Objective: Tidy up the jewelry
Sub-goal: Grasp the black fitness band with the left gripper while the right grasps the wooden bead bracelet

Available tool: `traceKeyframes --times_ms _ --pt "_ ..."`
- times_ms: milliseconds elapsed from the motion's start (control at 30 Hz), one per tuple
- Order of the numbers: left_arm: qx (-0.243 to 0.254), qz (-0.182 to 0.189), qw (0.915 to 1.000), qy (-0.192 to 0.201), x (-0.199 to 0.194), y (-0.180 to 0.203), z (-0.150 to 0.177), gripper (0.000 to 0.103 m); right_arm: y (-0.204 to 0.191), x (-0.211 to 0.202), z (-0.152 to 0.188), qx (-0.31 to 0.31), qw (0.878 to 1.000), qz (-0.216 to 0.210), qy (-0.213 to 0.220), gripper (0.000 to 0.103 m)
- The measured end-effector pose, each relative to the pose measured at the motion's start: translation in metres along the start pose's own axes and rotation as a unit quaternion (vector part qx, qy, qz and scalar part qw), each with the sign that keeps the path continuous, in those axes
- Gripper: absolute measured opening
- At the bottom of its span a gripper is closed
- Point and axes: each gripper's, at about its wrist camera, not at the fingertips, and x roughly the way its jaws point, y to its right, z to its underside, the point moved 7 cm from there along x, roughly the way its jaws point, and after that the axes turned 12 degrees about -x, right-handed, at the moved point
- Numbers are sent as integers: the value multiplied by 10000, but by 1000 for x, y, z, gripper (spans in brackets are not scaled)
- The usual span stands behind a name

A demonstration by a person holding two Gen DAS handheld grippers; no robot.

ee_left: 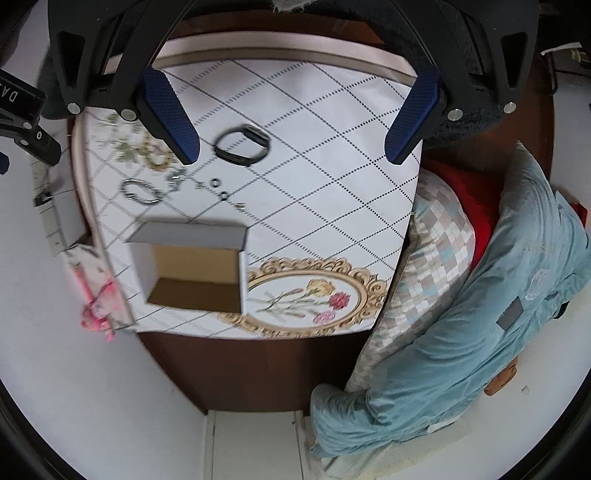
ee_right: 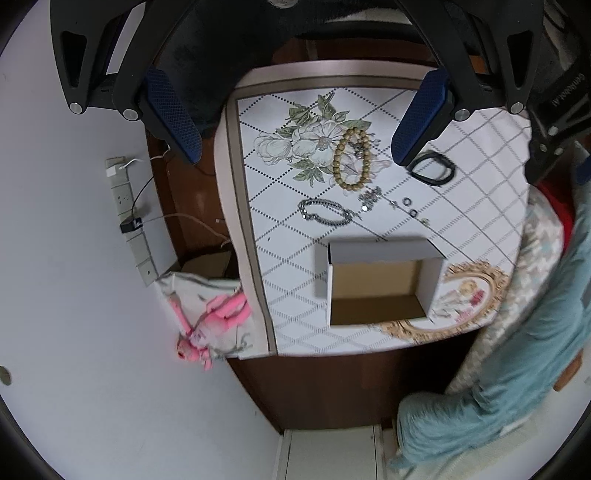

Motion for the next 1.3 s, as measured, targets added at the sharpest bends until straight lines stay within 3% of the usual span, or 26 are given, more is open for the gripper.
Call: traceKeyframes --times_ms 133,367,500,567,667,833,867,900,967,1033,1167,1300 --pt "25 -93 9996 -250 39 -4 4 102 -6 57 8 53 9987 -135 -497 98" --pt "-11 -113 9947 -1021 108 -8 23 78 -25 145 31 159 9918 -456 -1183 78" --pt "-18 -39 9899 -1418 135 -3 35 73 -36 174 37 201 9885 -588 -1381 67" --pt "68 1 9879 -1553 143 1 41 71 -39 182 39 200 9875 -571 -1456 58" --pt "156 58 9847 -1732 153 6 48 58 -42 190 42 225 9859 -655 -1525 44" --pt "257 108 9819 -1874 162 10 57 35 -43 192 36 206 9859 -798 -1453 35" --pt "286 130 9817 -1876 163 11 58 24 -44 192 36 189 9863 -799 -1430 34" --pt "304 140 9816 -1880 165 11 59 20 -44 192 36 176 9868 -802 -1397 33" --pt "321 191 9824 -1833 165 11 60 12 -45 190 37 152 9879 -791 -1325 24" --pt "352 185 9833 -1778 168 11 59 12 -46 187 39 164 9885 -776 -1284 10" --pt "311 274 9848 -1685 164 10 60 3 -44 185 39 298 9872 -963 -1240 9" --pt "269 429 9858 -1599 149 9 60 2 -41 174 34 486 9859 -1210 -1047 9"
